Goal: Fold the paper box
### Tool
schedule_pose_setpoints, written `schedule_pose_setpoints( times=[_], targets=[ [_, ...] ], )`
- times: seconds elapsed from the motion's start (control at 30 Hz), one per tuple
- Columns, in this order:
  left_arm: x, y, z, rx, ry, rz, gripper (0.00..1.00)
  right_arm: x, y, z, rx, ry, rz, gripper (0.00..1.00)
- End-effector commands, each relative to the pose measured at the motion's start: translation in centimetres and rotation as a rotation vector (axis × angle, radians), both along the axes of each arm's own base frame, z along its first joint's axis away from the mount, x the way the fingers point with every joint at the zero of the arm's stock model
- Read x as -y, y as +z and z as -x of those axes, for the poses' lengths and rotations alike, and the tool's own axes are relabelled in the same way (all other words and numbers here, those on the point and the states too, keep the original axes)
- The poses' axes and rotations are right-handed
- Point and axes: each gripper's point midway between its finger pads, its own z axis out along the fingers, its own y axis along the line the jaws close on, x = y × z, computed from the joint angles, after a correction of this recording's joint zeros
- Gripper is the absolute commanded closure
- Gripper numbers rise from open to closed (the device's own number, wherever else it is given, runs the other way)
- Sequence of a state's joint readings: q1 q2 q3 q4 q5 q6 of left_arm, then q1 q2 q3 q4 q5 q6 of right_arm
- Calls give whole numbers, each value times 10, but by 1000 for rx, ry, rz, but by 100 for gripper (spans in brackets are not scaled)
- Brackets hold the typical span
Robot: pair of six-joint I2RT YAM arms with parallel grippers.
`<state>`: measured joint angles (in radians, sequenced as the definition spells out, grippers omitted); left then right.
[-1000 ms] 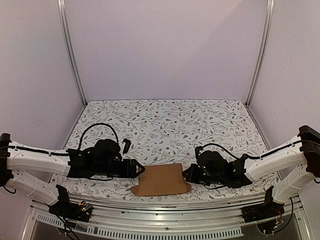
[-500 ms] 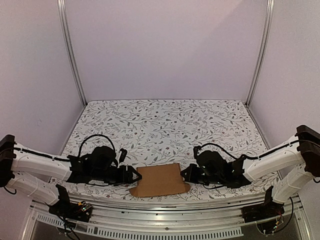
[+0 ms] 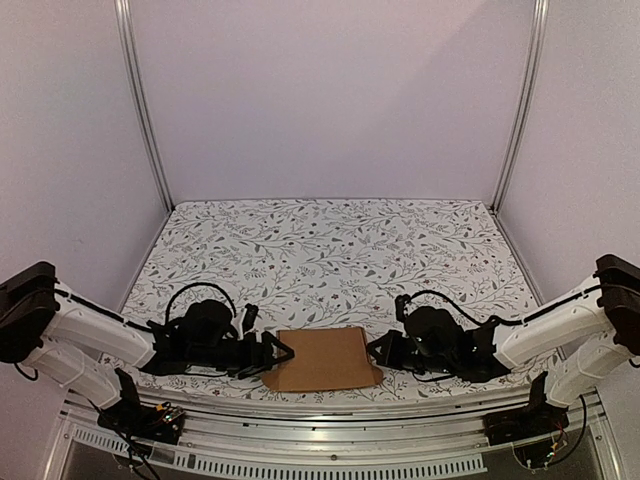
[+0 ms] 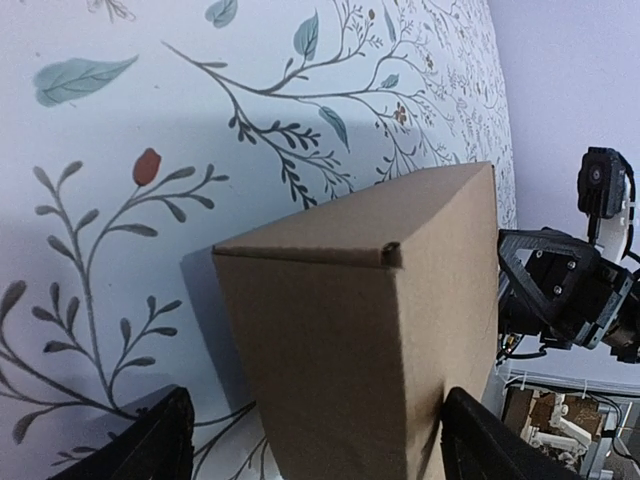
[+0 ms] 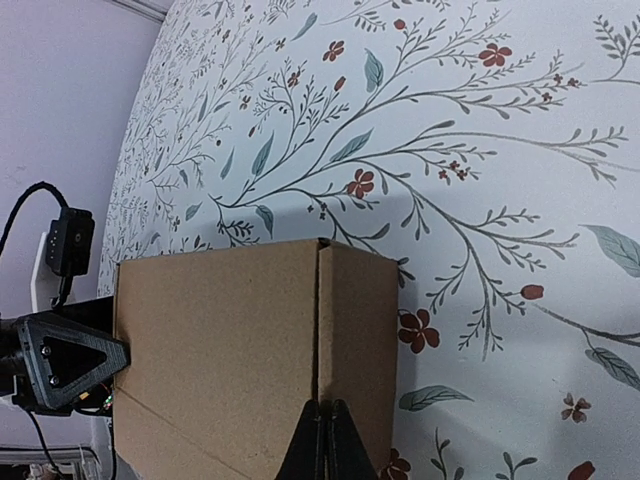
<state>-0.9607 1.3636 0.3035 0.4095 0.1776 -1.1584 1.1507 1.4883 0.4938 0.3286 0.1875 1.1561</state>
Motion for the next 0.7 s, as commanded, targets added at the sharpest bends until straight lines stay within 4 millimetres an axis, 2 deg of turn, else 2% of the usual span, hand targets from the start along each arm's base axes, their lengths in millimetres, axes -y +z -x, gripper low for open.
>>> schedule_pose_setpoints(
  times=[0.0,0.3,0.43,0.67],
  targets=[
    [2,-3,-2,-24,16,45,16,56,-61,24,-119,-11,246,100],
    [20,2,-3,-39,-4,154,20,57,-62,24,-119,-10,247,100],
    [22,1,-2,-50,-1,183,22,59,-63,25,-122,-14,247,100],
    [21,0,-2,-56,11,219,36,60,-62,26,-122,-14,243,100]
  ],
)
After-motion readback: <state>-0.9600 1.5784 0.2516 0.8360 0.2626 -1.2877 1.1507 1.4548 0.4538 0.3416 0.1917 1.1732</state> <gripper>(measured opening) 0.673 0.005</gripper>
